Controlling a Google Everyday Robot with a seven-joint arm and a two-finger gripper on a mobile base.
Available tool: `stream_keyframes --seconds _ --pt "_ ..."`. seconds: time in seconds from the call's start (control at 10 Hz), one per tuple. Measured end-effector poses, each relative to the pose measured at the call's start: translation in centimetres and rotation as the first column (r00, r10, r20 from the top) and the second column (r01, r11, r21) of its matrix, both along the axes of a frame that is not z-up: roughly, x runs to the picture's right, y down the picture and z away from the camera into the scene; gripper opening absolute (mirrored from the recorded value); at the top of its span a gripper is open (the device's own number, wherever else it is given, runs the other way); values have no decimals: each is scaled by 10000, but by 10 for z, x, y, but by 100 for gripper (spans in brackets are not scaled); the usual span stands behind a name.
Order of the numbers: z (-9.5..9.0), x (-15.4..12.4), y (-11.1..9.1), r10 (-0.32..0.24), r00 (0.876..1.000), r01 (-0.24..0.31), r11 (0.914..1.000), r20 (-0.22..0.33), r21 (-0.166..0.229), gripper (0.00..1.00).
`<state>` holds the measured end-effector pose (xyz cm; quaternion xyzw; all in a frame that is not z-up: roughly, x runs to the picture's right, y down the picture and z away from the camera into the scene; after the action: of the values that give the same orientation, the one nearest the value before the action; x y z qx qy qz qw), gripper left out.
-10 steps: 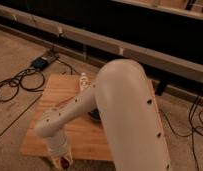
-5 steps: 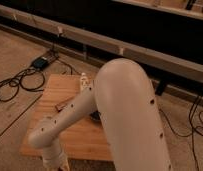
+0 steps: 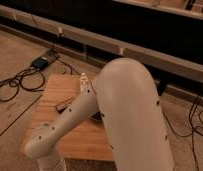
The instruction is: Drag the pepper across the table
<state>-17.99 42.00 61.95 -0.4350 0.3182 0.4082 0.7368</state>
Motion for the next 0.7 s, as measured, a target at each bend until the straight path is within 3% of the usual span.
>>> stream_keyframes --seconds 0.7 --pt "-19 -1 10 96 9975 -85 9998 699 -163 0"
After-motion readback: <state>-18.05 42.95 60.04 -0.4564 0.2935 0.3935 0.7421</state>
